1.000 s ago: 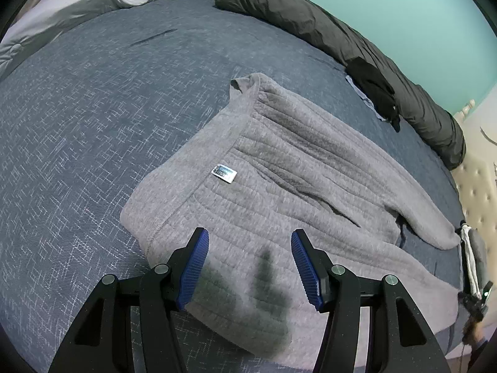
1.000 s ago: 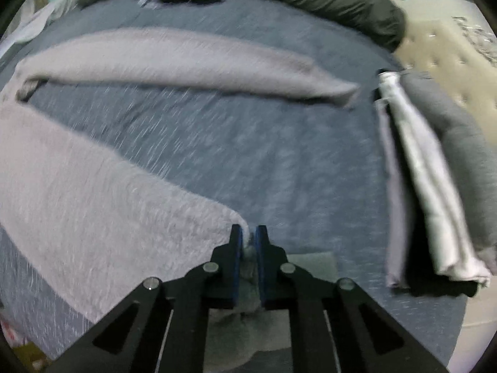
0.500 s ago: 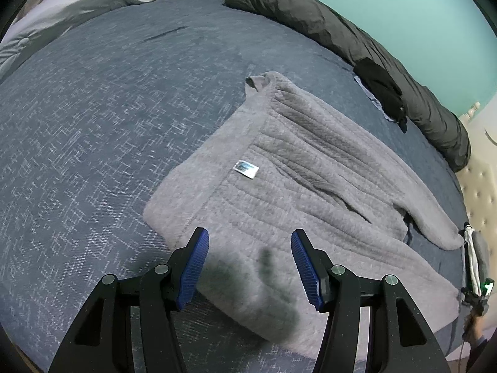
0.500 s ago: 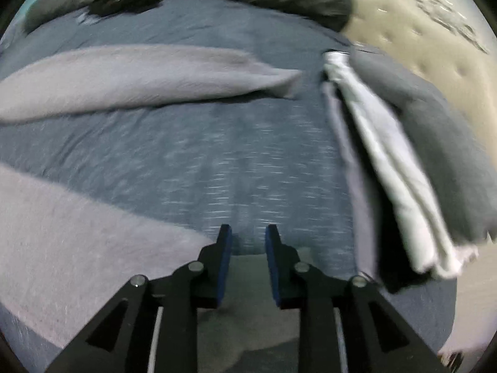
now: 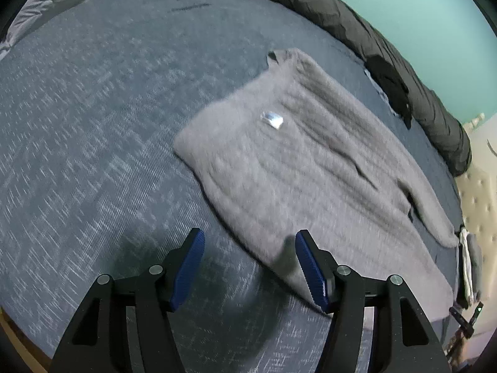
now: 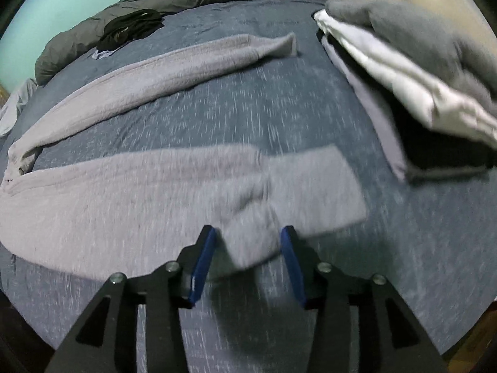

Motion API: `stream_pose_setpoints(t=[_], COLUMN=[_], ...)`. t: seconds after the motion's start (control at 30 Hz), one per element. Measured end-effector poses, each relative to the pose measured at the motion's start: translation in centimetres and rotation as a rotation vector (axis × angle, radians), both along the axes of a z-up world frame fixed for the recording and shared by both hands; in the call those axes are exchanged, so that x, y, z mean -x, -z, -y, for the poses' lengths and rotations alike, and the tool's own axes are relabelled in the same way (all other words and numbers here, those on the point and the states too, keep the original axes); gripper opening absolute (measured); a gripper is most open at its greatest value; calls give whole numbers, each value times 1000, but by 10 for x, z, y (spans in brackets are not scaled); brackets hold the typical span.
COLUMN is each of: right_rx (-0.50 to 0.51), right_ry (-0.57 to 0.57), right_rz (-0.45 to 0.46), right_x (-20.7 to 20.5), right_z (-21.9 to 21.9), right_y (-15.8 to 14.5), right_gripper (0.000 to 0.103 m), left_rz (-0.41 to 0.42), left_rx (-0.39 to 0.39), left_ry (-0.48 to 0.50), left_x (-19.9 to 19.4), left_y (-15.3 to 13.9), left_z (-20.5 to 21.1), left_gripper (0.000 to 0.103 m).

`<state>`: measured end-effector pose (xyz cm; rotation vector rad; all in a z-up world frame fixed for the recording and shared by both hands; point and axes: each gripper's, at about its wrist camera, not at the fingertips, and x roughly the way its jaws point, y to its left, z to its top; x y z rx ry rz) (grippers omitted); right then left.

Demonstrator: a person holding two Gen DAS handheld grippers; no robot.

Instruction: Fold clothes

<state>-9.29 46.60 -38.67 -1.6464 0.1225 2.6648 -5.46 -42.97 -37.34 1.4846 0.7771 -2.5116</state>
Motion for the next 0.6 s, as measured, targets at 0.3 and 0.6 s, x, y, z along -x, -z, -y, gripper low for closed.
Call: stream_pose_setpoints(t=[0.3, 0.6], right_rx=[75, 150], right_ry=[27, 84], right_rz=[20, 41], right_x=[-7, 3], right_z=[3, -7], right_y=[12, 20], right_gripper=[53, 55], left_rz=[22, 5], left_rx=[-49, -35], left_ry=[-14, -21], left_x=[6, 21], left_y=[17, 19], left_z=[-7, -6], left_gripper=[65, 61])
